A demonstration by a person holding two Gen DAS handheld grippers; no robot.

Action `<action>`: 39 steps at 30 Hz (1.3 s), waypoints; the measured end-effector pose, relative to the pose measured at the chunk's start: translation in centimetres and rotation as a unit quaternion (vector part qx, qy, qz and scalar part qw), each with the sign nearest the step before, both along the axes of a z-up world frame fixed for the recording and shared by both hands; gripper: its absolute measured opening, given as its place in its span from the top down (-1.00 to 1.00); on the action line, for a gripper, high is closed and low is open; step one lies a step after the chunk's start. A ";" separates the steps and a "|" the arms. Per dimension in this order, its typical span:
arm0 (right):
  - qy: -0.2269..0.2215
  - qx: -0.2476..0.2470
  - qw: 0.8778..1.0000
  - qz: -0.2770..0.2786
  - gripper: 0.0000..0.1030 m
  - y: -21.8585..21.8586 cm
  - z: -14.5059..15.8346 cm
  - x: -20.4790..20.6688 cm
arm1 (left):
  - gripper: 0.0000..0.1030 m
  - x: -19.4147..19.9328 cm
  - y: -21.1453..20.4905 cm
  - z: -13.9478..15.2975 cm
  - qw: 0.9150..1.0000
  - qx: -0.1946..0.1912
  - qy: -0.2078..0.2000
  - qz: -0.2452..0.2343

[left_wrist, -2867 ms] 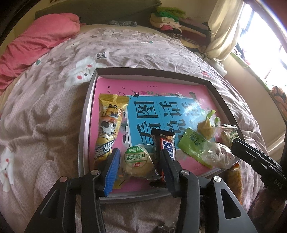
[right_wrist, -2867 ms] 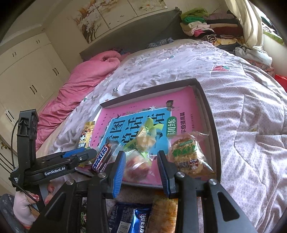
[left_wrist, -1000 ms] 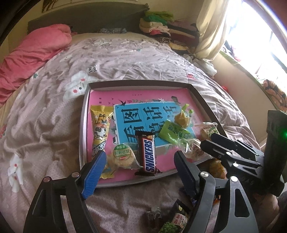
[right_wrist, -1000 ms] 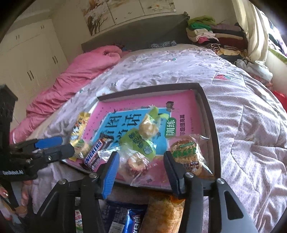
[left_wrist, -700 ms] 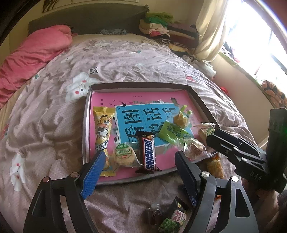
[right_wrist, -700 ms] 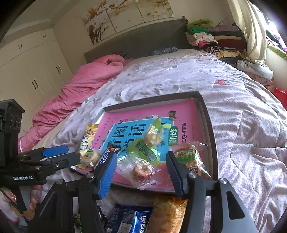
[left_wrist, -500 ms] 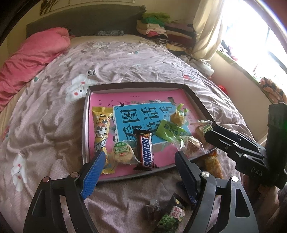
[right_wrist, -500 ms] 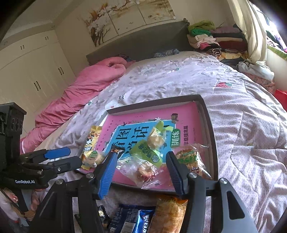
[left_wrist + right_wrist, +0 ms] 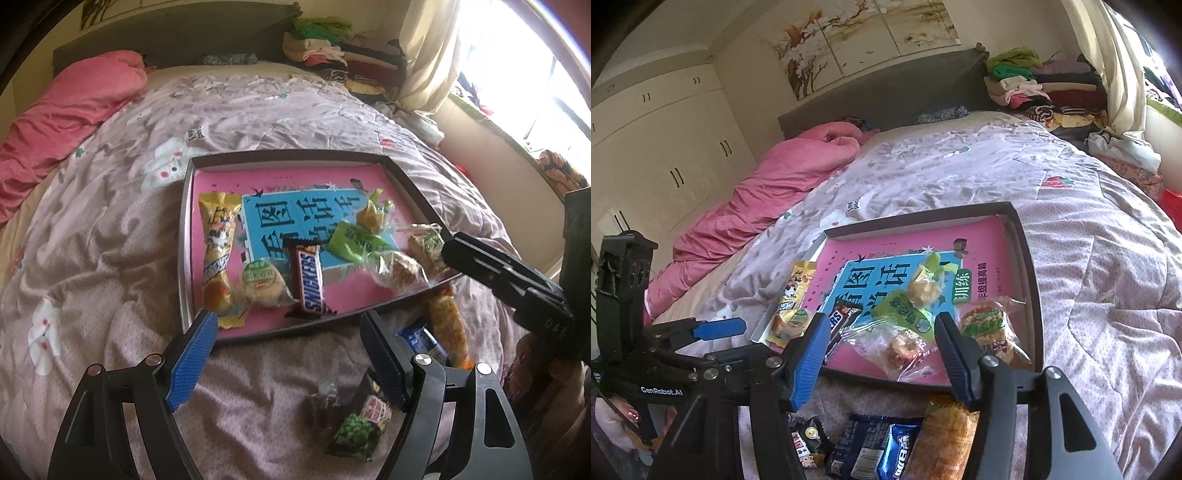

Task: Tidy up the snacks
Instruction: 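Open both tools and withdraw them from the tray, then reach left tool toward the small brown packet while right reaches the blue Oreo pack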

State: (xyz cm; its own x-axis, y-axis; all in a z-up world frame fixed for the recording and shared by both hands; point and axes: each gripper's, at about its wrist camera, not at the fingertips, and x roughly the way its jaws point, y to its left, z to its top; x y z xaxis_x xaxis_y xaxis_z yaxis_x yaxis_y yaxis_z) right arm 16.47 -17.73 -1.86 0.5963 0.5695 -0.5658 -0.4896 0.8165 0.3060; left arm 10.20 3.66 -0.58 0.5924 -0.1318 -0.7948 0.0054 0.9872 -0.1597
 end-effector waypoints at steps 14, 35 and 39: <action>0.000 -0.002 1.000 0.011 -0.14 0.2 0.3 -1.6 | -0.56 -1.6 -0.1 0.0 1.000 0.006 0.007 -0.006; 0.011 -0.009 1.000 0.018 -0.18 -0.1 0.0 -3.6 | -0.56 -3.2 -0.4 -0.9 0.999 0.011 0.027 -0.021; 0.015 -0.017 0.999 0.025 -0.18 0.2 -0.2 -4.2 | -0.56 -3.6 -0.4 -1.5 0.999 0.005 0.039 -0.025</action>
State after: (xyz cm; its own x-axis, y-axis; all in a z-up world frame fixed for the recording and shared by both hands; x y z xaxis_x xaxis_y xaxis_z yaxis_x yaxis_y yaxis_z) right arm 12.29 -17.49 -2.05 0.5493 0.5790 -0.6025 -0.5214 0.8009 0.2943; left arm 6.64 3.24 -2.11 0.5220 -0.1516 -0.8394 0.0436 0.9875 -0.1512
